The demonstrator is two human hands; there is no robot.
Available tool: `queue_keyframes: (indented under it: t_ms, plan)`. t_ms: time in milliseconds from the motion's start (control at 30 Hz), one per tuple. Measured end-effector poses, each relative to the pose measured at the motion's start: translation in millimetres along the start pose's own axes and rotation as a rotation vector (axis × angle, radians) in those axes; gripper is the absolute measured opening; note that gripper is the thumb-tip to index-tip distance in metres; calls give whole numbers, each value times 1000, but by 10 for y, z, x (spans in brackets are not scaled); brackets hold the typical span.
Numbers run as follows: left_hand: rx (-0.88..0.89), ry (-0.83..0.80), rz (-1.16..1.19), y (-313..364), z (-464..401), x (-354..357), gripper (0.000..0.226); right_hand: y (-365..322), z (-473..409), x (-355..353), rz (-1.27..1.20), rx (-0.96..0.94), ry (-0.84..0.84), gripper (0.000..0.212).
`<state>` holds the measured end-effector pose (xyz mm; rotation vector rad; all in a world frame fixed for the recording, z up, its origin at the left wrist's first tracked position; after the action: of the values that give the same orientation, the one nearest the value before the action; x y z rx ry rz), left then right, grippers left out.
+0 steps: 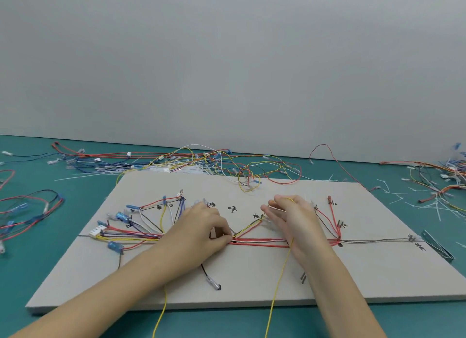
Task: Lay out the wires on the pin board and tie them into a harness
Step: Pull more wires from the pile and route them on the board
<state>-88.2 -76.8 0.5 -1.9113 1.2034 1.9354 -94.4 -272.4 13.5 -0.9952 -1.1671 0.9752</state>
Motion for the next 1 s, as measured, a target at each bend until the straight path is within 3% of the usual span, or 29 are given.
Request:
queue_keyframes:
  t_ms: [200, 567, 700, 1000]
  plan:
    - [-107, -87, 258, -47, -142, -26, 9, -201, -124, 97, 244, 65, -75, 11]
    - [-126, -31, 468, -42, -133, 28, 17, 11, 106, -139, 71, -78, 97, 6]
    - [-139, -12, 451, -32, -135, 39, 15, -59, 37, -32, 153, -149, 69, 5]
    - [-143, 4, 456, -33, -137, 44, 14, -101, -492, 388, 233, 176, -176, 6]
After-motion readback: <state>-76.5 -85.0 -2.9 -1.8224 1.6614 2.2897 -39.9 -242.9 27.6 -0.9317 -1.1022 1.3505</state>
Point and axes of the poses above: each hand's wrist, its own z-axis away from the middle knuckle, its own x-axis out of the palm, y = z × x, the point moved 3 cm from there along -z, towards the middle knuckle, and after that the axes turned 13 degrees about -y, right-handed, at the moved point
